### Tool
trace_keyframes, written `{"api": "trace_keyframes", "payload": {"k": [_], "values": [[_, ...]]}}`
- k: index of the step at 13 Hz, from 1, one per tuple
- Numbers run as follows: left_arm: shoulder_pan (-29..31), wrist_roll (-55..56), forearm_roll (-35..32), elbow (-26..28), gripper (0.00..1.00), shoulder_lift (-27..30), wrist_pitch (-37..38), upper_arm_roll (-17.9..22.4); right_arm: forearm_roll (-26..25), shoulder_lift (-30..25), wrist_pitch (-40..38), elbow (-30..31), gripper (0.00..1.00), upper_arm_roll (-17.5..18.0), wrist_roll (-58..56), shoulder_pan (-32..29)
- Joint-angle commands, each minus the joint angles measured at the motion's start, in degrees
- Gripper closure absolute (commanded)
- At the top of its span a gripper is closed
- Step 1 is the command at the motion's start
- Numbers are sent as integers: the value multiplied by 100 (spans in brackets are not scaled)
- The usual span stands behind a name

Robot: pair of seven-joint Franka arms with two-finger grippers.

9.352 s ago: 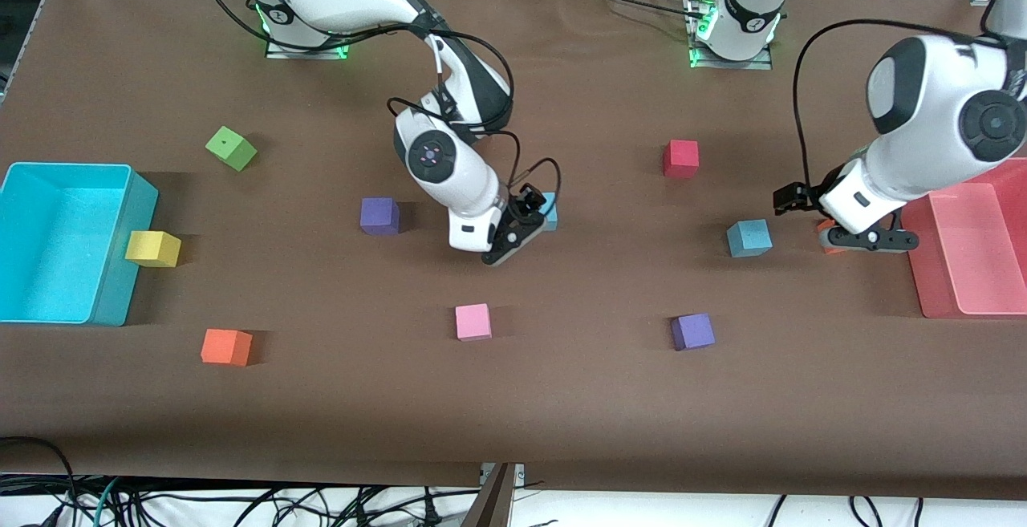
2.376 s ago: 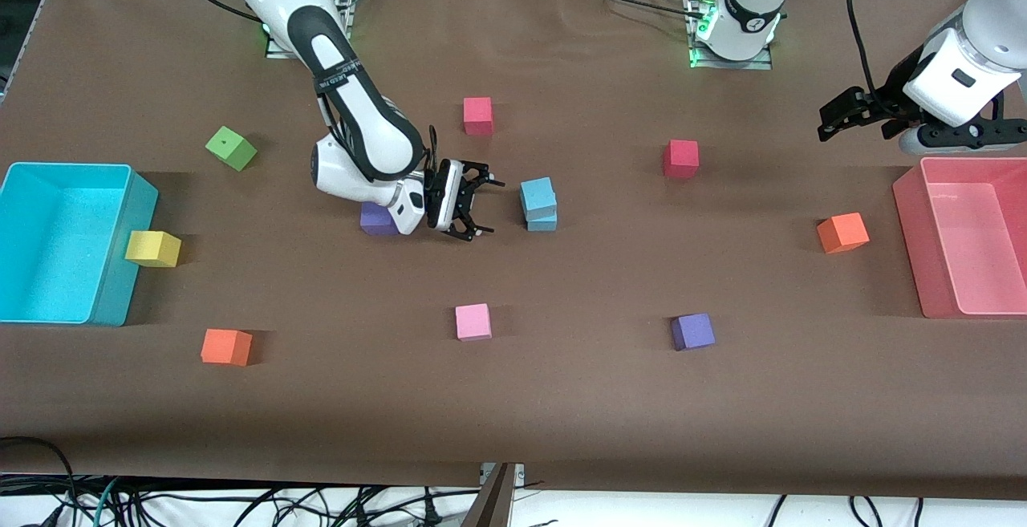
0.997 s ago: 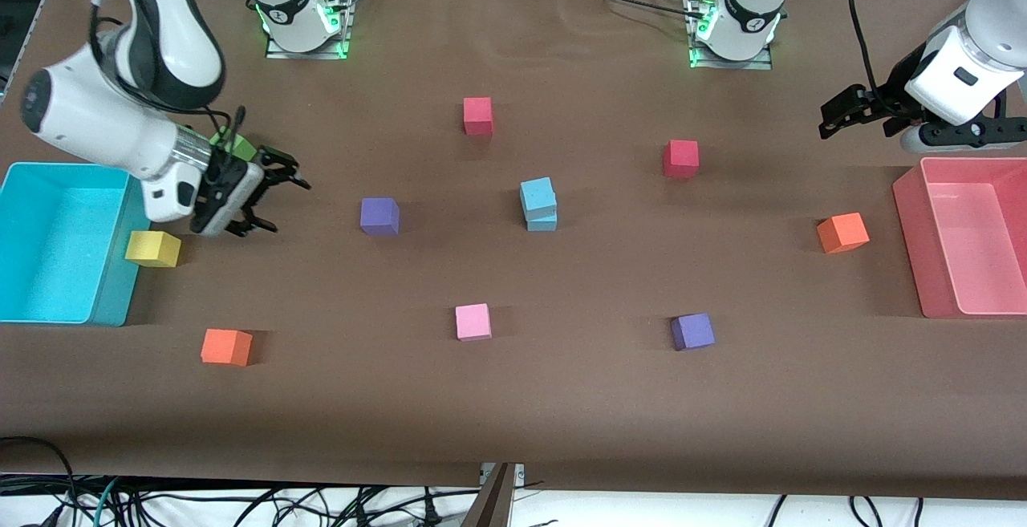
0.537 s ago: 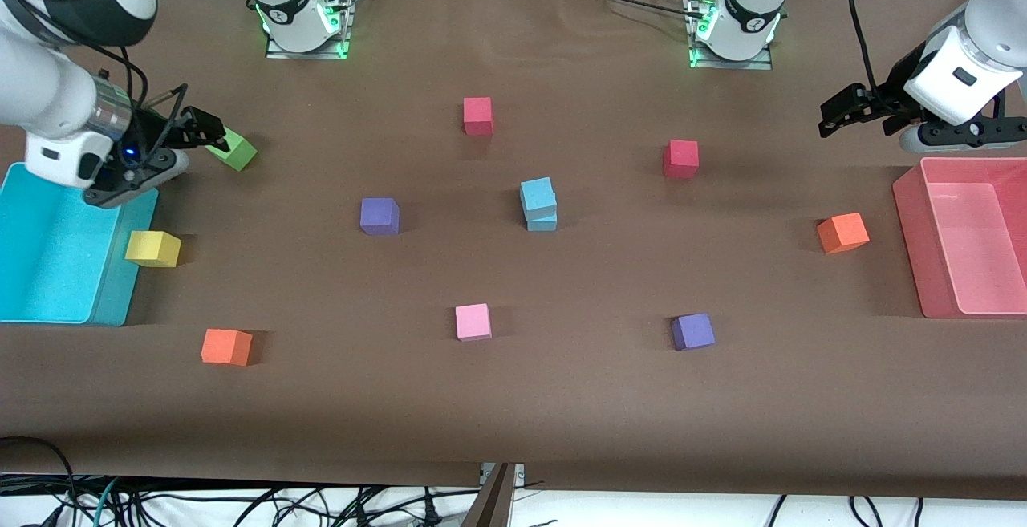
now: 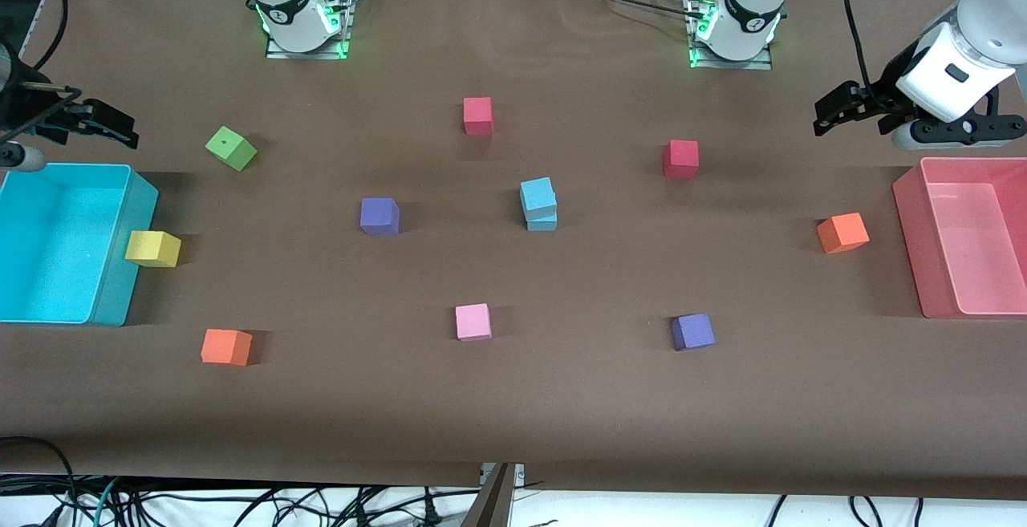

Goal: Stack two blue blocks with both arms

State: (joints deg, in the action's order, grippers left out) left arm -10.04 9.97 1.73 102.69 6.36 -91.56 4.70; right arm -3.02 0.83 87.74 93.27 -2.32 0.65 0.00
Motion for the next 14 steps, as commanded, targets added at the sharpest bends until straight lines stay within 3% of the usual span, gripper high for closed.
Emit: {"api": "trace_keyframes", "payload": {"k": [1,14], "values": [[-42,127,-471,-153,0,-188,103,-100,265,101,-187,-194,0,83,94,-194],[10,277,-411,-153,0,-179,121,-153,232,154,226,-212,0,197,225,-167]]}}
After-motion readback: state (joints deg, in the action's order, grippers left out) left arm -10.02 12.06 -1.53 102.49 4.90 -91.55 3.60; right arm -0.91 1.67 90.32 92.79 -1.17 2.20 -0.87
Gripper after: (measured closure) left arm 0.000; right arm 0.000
